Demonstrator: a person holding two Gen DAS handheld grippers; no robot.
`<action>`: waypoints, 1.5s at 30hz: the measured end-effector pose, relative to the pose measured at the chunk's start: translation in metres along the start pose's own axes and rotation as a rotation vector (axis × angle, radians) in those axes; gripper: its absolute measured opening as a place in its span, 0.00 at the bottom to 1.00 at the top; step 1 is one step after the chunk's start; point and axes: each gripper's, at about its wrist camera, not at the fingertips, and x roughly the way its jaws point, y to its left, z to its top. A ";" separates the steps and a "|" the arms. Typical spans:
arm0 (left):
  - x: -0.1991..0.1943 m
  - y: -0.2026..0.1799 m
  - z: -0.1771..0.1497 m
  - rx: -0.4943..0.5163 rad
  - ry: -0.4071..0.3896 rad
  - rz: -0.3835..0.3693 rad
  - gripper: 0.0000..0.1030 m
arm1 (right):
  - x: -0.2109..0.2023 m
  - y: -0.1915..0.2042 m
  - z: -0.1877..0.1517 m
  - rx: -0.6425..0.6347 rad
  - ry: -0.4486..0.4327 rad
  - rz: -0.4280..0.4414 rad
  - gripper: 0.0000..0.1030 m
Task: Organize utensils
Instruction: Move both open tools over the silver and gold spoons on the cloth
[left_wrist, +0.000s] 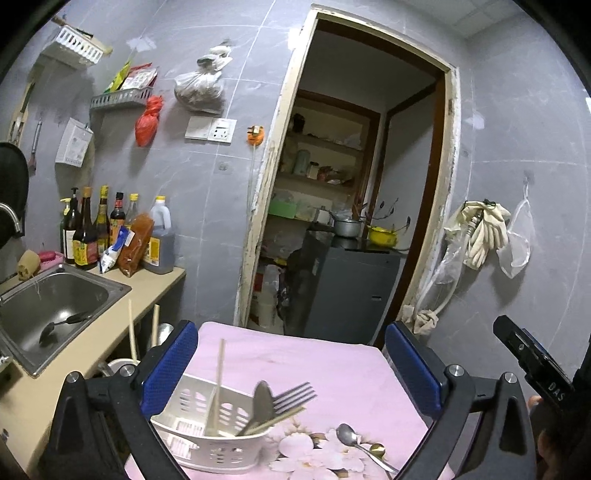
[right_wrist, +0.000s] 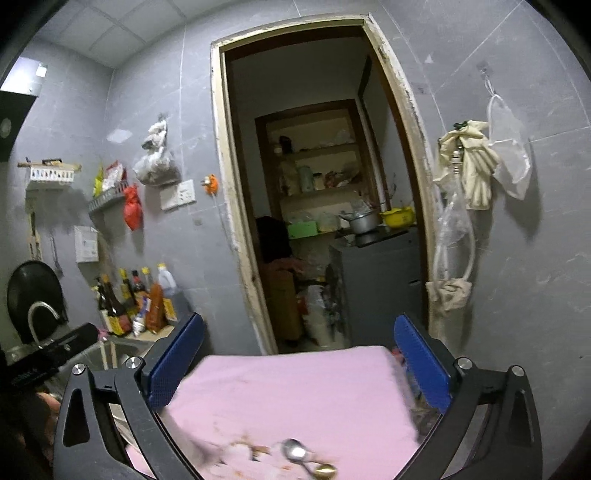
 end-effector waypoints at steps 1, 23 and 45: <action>0.001 -0.003 -0.002 0.001 0.003 -0.001 0.99 | 0.001 -0.006 -0.001 -0.005 0.005 -0.010 0.98; 0.057 -0.055 -0.106 0.081 0.233 -0.087 0.99 | 0.061 -0.088 -0.109 -0.048 0.338 -0.031 0.98; 0.147 -0.064 -0.156 0.111 0.424 -0.104 0.83 | 0.124 -0.081 -0.167 -0.081 0.617 0.173 0.49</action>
